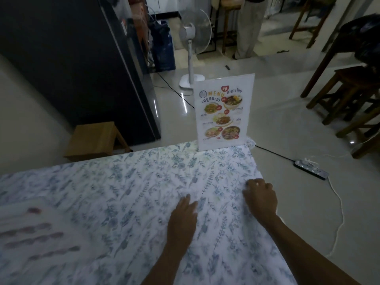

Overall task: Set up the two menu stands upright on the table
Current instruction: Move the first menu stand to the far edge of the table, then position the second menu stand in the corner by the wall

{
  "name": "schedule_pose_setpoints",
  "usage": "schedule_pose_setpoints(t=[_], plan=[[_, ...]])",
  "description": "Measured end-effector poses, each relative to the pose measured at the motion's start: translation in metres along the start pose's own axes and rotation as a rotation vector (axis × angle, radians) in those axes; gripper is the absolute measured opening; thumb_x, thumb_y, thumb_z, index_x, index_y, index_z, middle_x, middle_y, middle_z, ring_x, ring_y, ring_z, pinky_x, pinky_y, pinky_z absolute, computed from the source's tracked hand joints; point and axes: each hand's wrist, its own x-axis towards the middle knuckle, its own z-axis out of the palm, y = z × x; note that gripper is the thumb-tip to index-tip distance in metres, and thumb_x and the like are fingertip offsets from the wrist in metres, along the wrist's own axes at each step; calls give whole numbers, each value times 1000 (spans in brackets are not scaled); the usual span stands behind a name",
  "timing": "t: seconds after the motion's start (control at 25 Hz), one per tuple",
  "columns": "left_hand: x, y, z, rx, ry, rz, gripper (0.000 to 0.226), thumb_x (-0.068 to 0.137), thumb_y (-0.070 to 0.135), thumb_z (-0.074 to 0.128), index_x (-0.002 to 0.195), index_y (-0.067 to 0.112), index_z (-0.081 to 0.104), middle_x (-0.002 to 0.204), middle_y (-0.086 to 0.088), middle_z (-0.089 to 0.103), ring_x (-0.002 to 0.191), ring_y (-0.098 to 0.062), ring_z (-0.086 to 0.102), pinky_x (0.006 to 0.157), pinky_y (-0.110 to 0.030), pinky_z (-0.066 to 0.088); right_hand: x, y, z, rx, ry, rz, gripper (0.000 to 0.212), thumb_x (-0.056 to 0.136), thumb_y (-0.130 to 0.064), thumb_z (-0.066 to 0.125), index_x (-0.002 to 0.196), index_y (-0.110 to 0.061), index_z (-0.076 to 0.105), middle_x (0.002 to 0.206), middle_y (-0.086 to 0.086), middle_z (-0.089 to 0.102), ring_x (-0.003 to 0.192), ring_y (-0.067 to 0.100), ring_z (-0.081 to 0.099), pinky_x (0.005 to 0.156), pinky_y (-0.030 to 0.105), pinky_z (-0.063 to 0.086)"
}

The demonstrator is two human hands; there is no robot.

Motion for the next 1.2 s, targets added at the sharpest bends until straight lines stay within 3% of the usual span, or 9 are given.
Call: schedule_pose_setpoints(t=[0.12,0.24,0.36,0.48,0.6,0.76,0.88,1.04,1.2], plan=[[-70,-24,-10,14,-34,120,41,71,23,83,111,27,75,131,1,64,118,-16,63,87,-24,52,-72,-25,-2,-6,-56,19,45,90,-30,65,132,-15,55,124,16,61,102,38,60,75,42,54],[-137,-69,-34,8,-111,160,37,81,39,52,114,34,69,129,4,65,115,-12,62,86,-23,51,-155,-73,-2,53,-146,29,59,93,-40,61,145,-24,38,137,11,51,118,32,51,80,41,53],[-196,-126,-55,3,10,146,41,81,41,47,118,33,60,130,0,64,116,-13,56,88,-27,48,-231,-127,9,68,-193,-27,62,93,-45,60,147,-28,35,139,8,48,124,32,47,82,42,53],[-241,-168,-95,-13,81,70,38,83,32,62,120,27,66,136,0,58,119,-19,55,92,-32,50,-283,-176,20,34,-207,-101,64,92,-46,61,149,-29,35,140,9,48,124,33,47,82,44,55],[-282,-204,-120,-48,87,15,49,59,21,92,105,21,76,124,-5,67,110,-20,60,75,-37,60,-316,-225,27,1,-237,-198,67,90,-46,64,148,-28,36,138,10,49,120,33,49,77,43,58],[-321,-245,-140,-22,101,-93,54,52,24,96,101,22,76,121,-3,69,109,-16,56,70,-38,61,-337,-282,37,-32,-245,-312,65,88,-45,67,145,-26,42,135,11,52,116,33,52,75,42,56],[-332,-277,-152,-58,118,-129,51,64,24,89,111,15,72,127,-5,66,111,-23,62,79,-42,59,-333,-317,40,-24,-240,-354,65,88,-46,66,144,-24,41,134,12,50,118,32,50,76,41,56],[-313,-302,-176,-29,93,-260,59,78,32,80,129,12,60,133,-4,59,119,-24,55,94,-39,49,-305,-351,48,37,-217,-354,75,80,-54,73,140,-20,43,130,14,53,115,34,51,74,43,55],[-266,-310,-206,-300,203,-600,68,79,29,80,138,17,46,110,-2,64,96,-18,63,79,-31,53,-265,-374,49,177,-249,-281,85,72,-54,81,141,-23,40,128,12,53,116,35,52,80,50,56]])
